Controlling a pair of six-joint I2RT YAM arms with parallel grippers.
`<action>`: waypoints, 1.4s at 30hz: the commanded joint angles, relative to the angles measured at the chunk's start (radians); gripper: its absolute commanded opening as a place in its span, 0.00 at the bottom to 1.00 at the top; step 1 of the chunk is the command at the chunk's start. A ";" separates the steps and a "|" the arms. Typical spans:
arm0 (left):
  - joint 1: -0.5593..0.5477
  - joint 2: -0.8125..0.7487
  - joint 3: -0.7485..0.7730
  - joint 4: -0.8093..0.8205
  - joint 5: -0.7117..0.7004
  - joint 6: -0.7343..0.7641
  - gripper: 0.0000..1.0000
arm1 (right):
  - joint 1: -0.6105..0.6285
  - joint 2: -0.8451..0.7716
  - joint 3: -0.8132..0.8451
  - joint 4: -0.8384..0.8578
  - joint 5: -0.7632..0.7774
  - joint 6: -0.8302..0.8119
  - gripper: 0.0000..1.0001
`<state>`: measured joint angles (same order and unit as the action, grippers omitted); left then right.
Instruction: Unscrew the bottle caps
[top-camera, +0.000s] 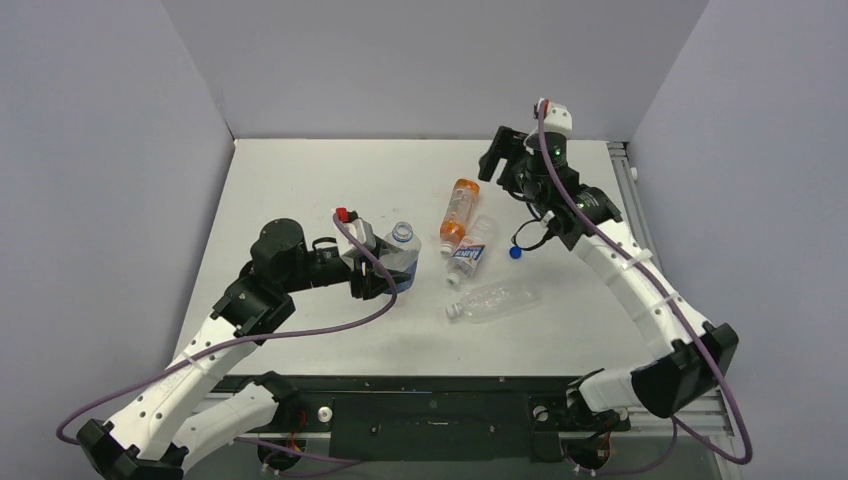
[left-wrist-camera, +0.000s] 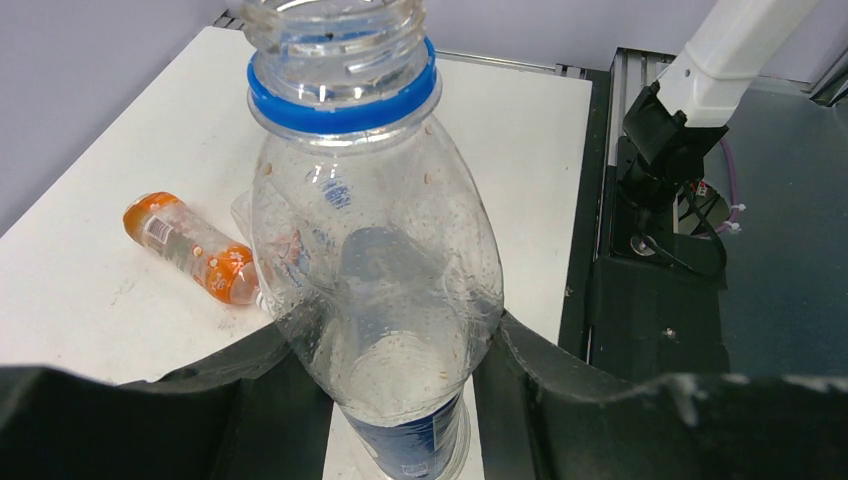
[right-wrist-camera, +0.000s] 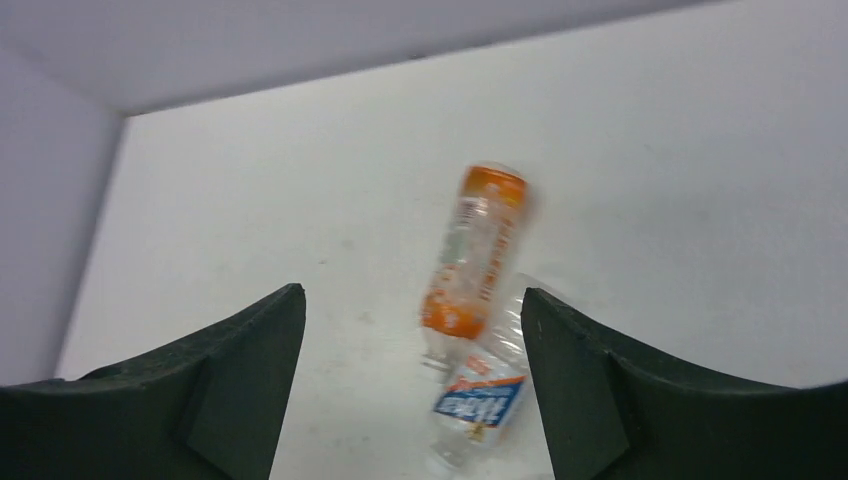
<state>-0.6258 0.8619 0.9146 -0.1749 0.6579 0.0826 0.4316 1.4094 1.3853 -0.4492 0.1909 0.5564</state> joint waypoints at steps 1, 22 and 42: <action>0.003 0.000 0.036 0.063 -0.011 -0.019 0.00 | 0.135 -0.100 0.129 0.008 -0.196 -0.120 0.76; 0.010 0.025 0.070 0.082 -0.016 -0.128 0.00 | 0.532 -0.060 0.326 -0.087 -0.506 -0.304 0.67; 0.015 -0.022 0.095 -0.074 -0.241 -0.129 0.97 | 0.529 0.001 0.325 -0.043 -0.310 -0.353 0.00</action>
<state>-0.6182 0.8791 0.9485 -0.1787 0.5911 -0.0628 0.9691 1.3804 1.6730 -0.5537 -0.1932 0.2371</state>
